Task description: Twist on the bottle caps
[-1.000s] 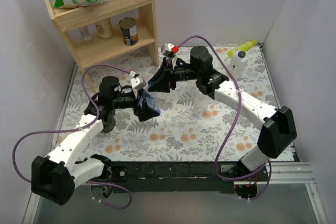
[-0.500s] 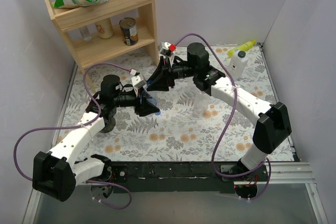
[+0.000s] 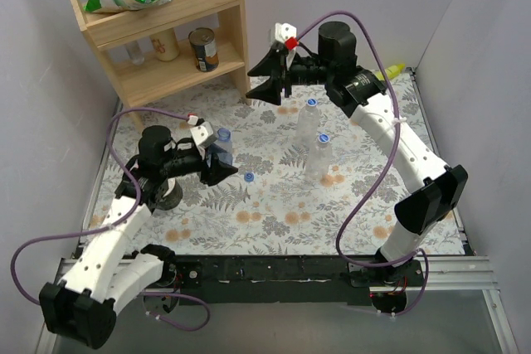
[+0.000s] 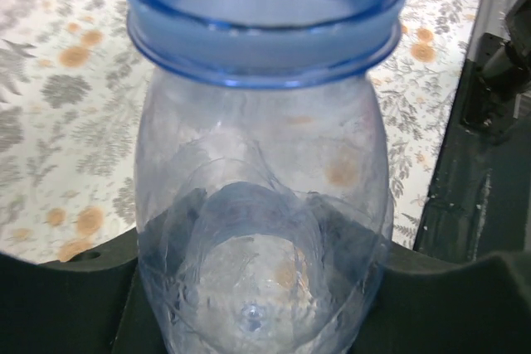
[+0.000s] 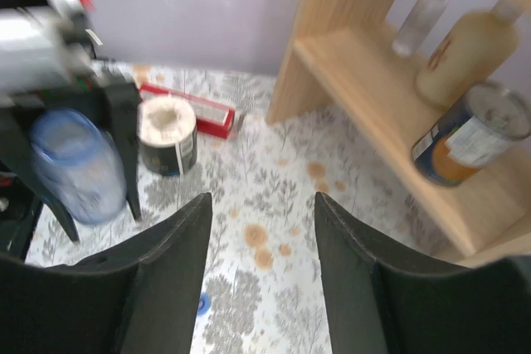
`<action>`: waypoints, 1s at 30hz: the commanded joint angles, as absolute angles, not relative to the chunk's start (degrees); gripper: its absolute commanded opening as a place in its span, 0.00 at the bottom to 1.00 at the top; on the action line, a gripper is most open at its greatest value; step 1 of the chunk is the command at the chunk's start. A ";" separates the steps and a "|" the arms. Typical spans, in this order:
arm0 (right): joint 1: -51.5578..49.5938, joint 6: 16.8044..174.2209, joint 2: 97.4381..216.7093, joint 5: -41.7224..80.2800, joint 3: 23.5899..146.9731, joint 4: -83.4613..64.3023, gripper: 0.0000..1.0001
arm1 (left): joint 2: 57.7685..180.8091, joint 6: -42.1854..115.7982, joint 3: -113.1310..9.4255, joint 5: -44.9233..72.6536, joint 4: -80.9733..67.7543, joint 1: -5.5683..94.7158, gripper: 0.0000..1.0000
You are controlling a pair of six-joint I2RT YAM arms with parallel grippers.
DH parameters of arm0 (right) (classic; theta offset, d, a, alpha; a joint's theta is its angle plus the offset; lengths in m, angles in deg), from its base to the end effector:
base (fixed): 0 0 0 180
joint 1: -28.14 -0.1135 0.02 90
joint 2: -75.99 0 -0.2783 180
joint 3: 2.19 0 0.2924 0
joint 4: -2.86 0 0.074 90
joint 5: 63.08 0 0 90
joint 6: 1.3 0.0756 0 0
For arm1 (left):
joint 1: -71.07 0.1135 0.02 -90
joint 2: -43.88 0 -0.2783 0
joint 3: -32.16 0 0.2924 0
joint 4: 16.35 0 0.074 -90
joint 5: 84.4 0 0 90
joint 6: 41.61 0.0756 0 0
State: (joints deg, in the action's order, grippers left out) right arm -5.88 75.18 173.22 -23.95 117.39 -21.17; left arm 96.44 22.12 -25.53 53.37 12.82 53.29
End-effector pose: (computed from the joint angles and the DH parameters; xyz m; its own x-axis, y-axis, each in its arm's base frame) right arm 0.3378 0.2988 0.4972 0.2092 -0.0368 -0.9772 -0.9738 0.0829 -0.2116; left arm 0.2267 -0.1315 0.3098 -0.7237 -0.0803 -0.6854 0.5898 0.4438 -0.6747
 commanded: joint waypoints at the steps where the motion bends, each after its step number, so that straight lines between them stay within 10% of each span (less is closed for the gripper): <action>1: -10.43 52.28 178.11 -10.91 116.61 -40.24 0.57 | 87.23 21.68 -23.72 42.21 15.53 54.37 0.00; 14: -22.74 39.57 195.60 0.98 117.22 -54.15 0.57 | 79.48 7.43 -31.19 32.58 16.24 74.40 0.00; 30: -22.74 34.82 200.09 8.20 111.60 -53.28 0.59 | 76.93 3.21 -27.41 39.00 13.69 76.44 0.00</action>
State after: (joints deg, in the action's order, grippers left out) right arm -22.81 36.43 200.70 6.56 111.95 -53.52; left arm 76.85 4.29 -28.15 37.22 15.13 76.15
